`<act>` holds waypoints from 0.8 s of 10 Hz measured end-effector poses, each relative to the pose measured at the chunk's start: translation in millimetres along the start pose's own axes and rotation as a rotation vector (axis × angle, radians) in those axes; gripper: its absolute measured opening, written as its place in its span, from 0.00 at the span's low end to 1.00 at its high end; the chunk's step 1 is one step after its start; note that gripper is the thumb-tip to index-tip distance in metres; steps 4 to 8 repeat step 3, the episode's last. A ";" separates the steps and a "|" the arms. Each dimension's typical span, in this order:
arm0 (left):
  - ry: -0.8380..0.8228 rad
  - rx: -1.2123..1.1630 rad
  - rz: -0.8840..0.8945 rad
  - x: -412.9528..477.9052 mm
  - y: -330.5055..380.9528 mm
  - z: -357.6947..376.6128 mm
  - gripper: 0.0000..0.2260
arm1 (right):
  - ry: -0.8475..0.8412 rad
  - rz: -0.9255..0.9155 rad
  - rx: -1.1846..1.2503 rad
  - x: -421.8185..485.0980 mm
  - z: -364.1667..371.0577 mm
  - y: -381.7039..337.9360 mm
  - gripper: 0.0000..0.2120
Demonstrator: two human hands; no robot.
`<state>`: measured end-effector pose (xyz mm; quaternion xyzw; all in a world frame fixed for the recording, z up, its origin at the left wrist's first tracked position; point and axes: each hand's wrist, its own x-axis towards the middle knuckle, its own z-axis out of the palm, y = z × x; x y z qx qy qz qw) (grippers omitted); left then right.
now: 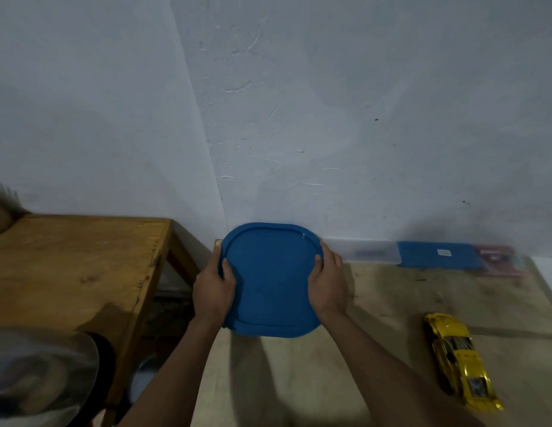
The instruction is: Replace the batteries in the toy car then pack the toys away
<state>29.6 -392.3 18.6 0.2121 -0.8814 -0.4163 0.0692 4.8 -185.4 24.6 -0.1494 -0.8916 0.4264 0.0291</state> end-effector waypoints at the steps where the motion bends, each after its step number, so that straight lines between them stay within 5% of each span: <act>1: -0.142 0.043 0.012 6.5 -0.1 -8.8 0.23 | -0.092 0.001 0.014 1.6 -5.4 -2.5 0.20; 2: -0.299 0.096 0.035 13.2 8.6 -25.8 0.24 | -0.210 -0.016 -0.056 16.1 -22.1 -10.2 0.20; 8: -0.284 0.110 0.074 17.6 32.7 -46.7 0.22 | -0.270 -0.047 -0.071 27.5 -51.1 -25.8 0.21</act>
